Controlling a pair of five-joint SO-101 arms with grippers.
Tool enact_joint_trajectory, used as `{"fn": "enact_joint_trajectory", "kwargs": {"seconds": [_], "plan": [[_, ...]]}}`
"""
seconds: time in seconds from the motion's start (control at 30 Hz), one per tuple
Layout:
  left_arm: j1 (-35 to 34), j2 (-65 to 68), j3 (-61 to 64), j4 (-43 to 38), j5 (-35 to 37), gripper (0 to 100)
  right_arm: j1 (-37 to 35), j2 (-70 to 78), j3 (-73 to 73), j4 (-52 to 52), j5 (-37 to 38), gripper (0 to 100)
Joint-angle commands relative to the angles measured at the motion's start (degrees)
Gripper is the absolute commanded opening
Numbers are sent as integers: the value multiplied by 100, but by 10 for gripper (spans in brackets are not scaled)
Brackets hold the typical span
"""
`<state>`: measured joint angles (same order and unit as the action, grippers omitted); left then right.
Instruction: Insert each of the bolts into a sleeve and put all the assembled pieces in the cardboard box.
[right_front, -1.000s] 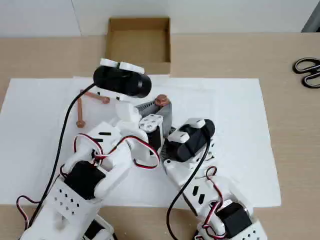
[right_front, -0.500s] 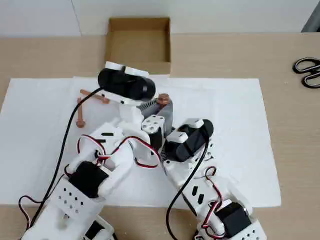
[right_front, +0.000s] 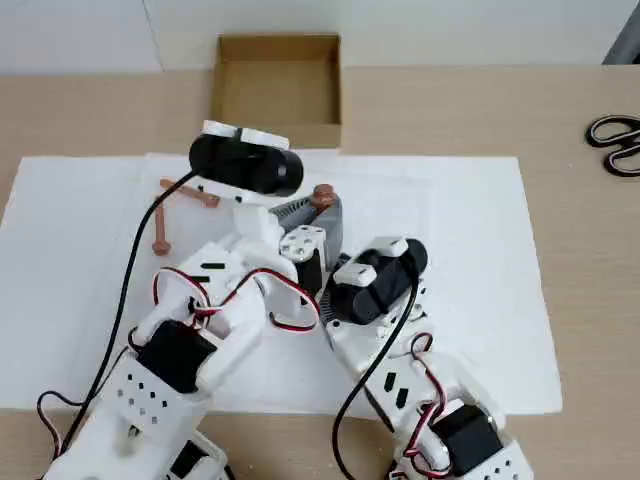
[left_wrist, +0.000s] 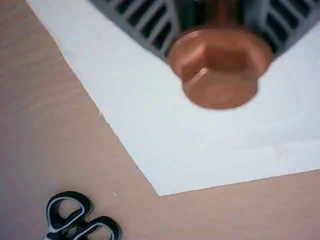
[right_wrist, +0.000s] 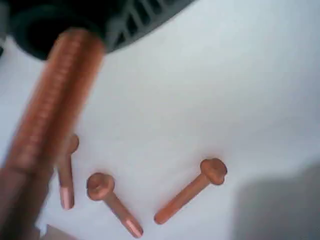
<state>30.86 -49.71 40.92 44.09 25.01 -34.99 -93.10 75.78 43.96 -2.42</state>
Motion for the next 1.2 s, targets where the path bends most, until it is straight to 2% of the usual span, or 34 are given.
{"fn": "enact_joint_trajectory", "kwargs": {"seconds": [0.0,1.17], "plan": [[-26,9,-84,-185,35,5,-4,-119,-114,-110,-35,4],[-193,-26,-347,-176,360,5,-4,-119,-114,-101,-35,4]]}}
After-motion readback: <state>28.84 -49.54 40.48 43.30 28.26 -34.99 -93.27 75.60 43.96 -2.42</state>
